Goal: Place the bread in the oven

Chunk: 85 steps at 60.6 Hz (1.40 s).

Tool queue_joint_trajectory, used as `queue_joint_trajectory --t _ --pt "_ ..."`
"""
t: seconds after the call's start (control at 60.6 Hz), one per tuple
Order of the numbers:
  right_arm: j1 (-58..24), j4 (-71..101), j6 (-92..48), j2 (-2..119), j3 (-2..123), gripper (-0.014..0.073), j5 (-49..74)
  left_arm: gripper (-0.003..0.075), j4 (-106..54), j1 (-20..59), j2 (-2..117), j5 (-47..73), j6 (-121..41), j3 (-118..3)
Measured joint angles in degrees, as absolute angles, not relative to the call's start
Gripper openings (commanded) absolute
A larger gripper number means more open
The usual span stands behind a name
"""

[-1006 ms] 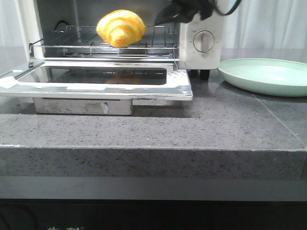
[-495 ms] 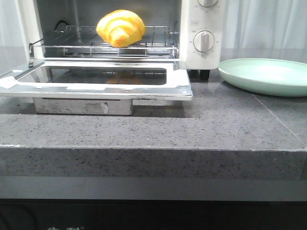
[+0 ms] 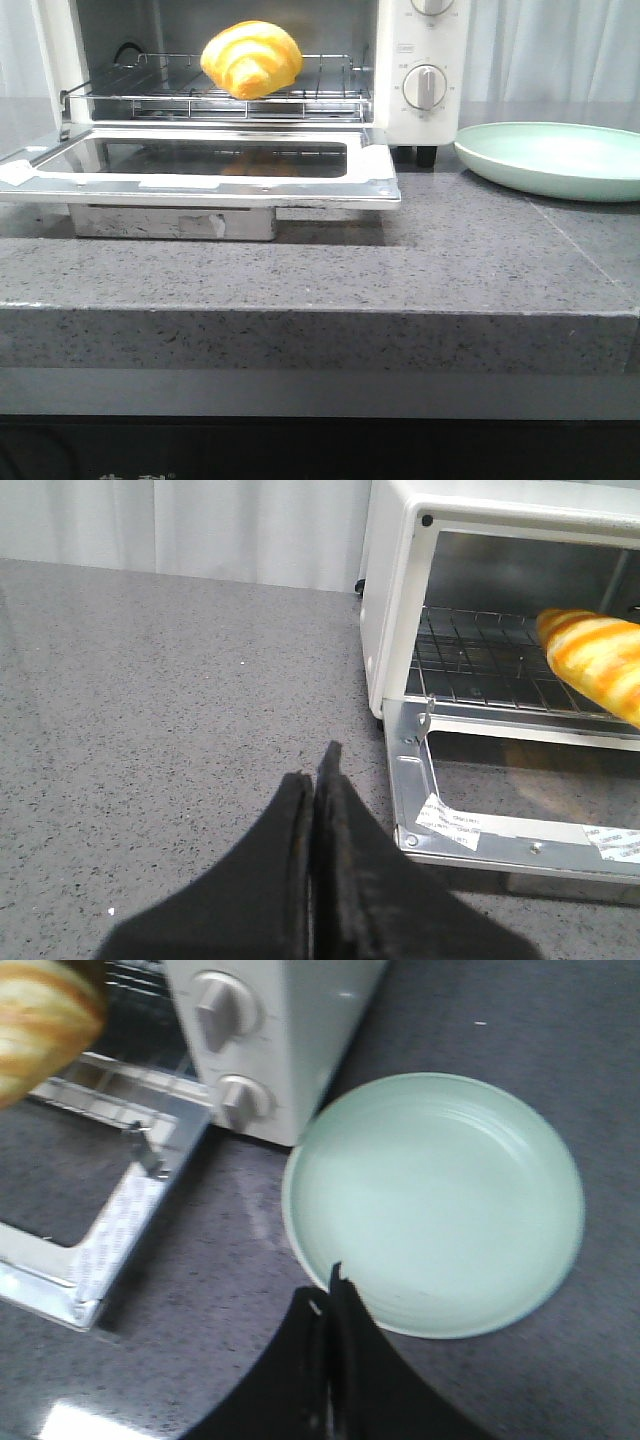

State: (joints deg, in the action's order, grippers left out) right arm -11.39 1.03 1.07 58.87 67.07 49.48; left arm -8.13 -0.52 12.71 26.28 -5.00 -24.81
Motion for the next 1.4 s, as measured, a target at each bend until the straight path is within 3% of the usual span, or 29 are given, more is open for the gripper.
queue_joint_trajectory --t 0.379,0.693,1.402 --pt "-11.28 -8.08 8.21 31.50 38.82 -0.0060 31.29 -0.0020 -8.13 -0.52 12.71 26.28 -5.00 -24.81" --pt "-11.16 -8.08 8.34 11.89 23.93 -0.0060 29.48 -0.0020 -8.13 -0.52 12.71 26.28 -5.00 -24.81" --pt "-11.16 -8.08 8.37 9.00 23.08 -0.0060 29.26 -0.0020 -8.13 -0.52 12.71 26.23 -5.00 -24.81"
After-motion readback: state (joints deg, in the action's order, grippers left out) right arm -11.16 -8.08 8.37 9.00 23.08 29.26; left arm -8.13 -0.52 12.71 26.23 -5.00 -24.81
